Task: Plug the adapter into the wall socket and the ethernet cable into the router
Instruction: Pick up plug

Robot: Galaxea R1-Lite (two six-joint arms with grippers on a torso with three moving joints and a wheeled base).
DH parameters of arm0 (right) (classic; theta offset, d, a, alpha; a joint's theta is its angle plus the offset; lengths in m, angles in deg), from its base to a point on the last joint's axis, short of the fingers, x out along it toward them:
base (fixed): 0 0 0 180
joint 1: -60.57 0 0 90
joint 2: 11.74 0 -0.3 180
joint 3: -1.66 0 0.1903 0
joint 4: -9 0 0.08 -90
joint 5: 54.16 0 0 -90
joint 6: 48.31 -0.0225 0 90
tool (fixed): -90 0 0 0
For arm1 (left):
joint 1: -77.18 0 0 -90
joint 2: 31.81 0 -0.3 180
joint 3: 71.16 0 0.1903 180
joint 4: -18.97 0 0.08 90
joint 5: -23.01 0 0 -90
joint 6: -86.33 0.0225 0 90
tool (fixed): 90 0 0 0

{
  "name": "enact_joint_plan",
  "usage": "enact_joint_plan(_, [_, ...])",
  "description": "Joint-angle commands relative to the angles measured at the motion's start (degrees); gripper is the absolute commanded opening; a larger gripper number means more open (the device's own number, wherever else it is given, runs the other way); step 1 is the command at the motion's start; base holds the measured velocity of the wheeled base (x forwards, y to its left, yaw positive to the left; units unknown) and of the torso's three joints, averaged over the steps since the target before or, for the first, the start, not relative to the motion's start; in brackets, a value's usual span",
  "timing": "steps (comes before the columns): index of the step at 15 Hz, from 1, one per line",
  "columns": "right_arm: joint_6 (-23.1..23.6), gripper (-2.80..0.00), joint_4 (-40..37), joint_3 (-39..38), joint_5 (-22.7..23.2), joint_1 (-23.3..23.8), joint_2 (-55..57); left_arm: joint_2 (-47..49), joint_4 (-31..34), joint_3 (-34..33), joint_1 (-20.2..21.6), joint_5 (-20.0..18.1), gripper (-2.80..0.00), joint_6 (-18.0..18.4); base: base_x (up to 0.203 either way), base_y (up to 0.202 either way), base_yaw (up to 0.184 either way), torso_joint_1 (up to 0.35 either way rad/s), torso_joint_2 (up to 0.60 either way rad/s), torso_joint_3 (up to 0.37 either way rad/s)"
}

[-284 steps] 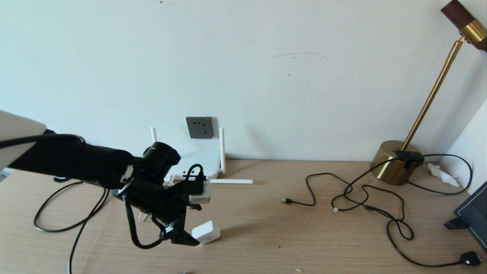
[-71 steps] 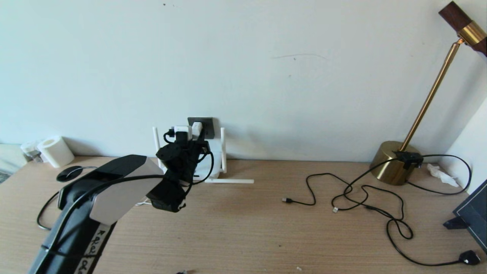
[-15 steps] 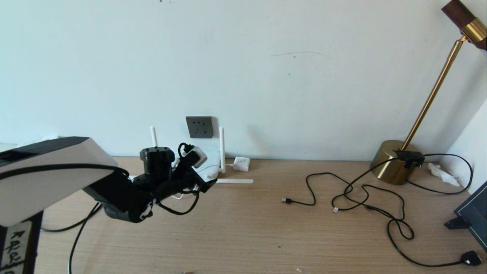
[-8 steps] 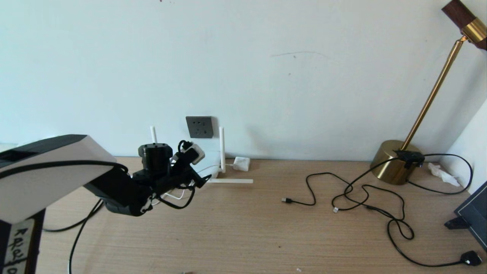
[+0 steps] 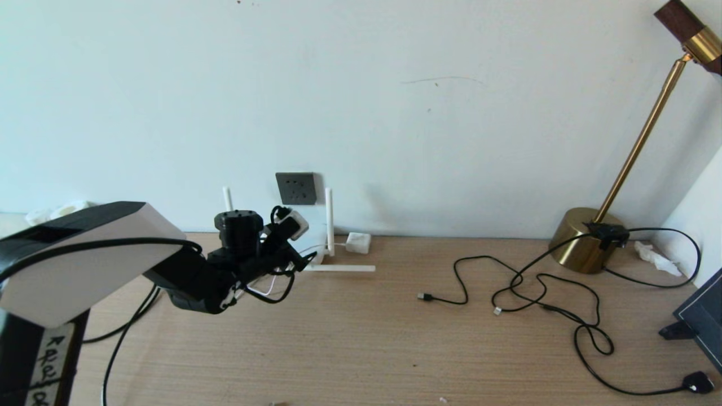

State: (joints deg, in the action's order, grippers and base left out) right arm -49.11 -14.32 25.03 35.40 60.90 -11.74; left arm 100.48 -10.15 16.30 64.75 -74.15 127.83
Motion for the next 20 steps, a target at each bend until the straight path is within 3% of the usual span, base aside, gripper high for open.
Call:
enact_joint_plan(1, [0.0, 0.0, 0.04, 0.0, 0.0, 0.02, 0.08, 0.95, -0.17, 0.15, 0.03, 0.04, -2.8, 0.25, 0.0, 0.0, 0.0, 0.0, 0.0, 0.0])
enact_joint_plan(9, [0.0, 0.0, 0.04, 0.0, 0.0, 0.02, 0.03, 2.14, -0.04, 3.26, -0.13, -0.11, -2.8, 0.3, 0.0, 0.0, 0.0, 0.0, 0.0, 0.0])
enact_joint_plan(18, [0.0, 0.0, 0.04, 0.0, 0.0, 0.02, 0.09, 4.57, 1.19, 20.87, -5.27, 0.06, -2.8, 0.16, 0.0, 0.0, 0.0, 0.0, 0.0, 0.0])
enact_joint_plan(20, [0.0, 0.0, 0.03, 0.0, 0.06, 0.02, 0.08, 4.64, 1.39, 23.9, -6.76, 2.94, -2.8, 0.17, 0.0, 0.0, 0.0, 0.0, 0.0, 0.0])
